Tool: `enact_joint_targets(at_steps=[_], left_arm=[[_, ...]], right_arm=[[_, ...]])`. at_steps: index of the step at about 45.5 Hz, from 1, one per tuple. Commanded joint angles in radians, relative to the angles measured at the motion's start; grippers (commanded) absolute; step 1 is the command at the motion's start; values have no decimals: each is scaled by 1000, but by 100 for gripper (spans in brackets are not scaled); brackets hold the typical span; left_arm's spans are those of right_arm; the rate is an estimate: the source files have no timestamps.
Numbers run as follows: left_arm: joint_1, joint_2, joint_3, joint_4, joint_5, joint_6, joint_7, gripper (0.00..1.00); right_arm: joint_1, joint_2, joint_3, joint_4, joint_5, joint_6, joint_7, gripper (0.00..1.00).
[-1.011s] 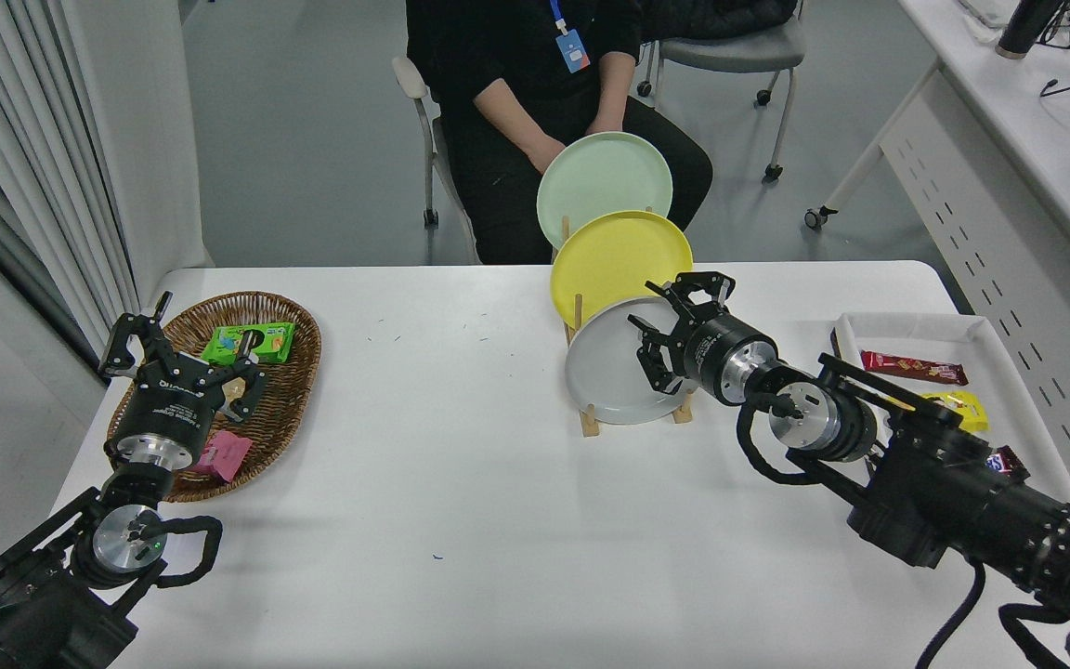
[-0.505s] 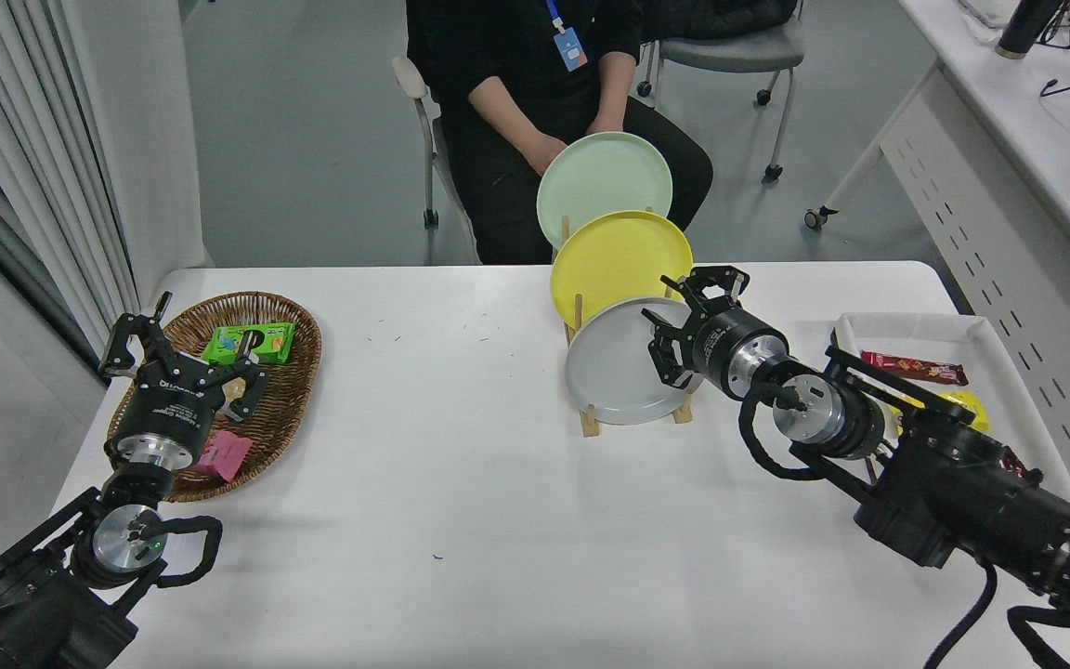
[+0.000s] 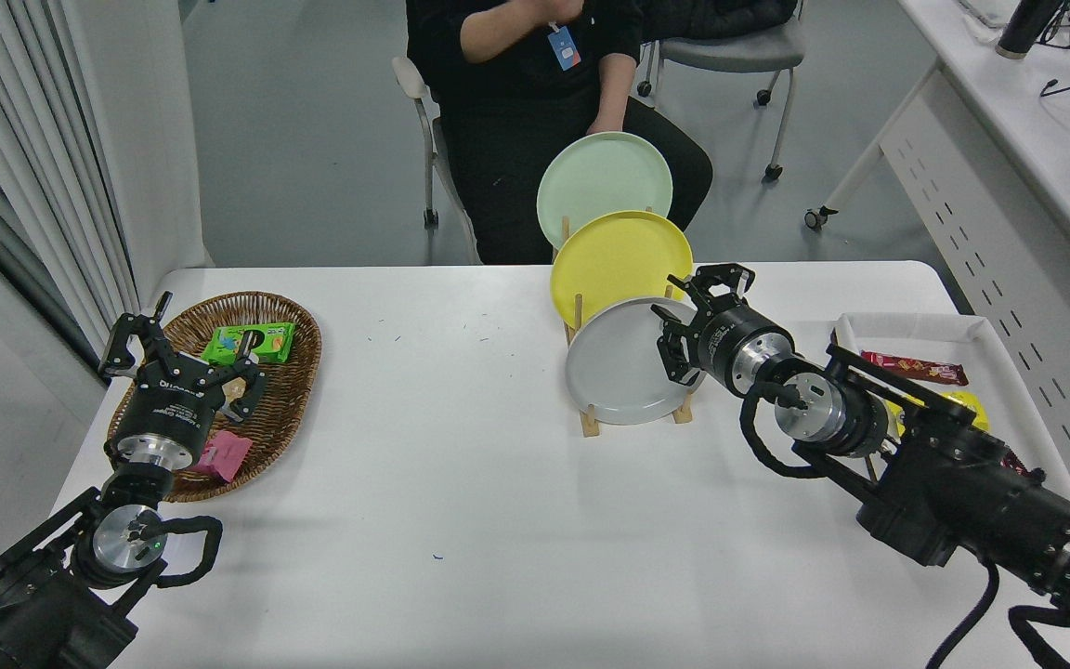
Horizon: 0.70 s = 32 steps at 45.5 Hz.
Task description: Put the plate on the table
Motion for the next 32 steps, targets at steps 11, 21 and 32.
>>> enact_joint_targets(at_steps=[11,21,32], left_arm=[[0,0,0,0,0,0,-1,98],[0,0,0,0,0,0,-1,98],[0,0,0,0,0,0,-1,98]], right_arm=[[3,3,1,-1,-3,-4,0,29],[0,3,1,-3,-3,-4,0,28],[-1,3,4,0,-3,-4,0,23]])
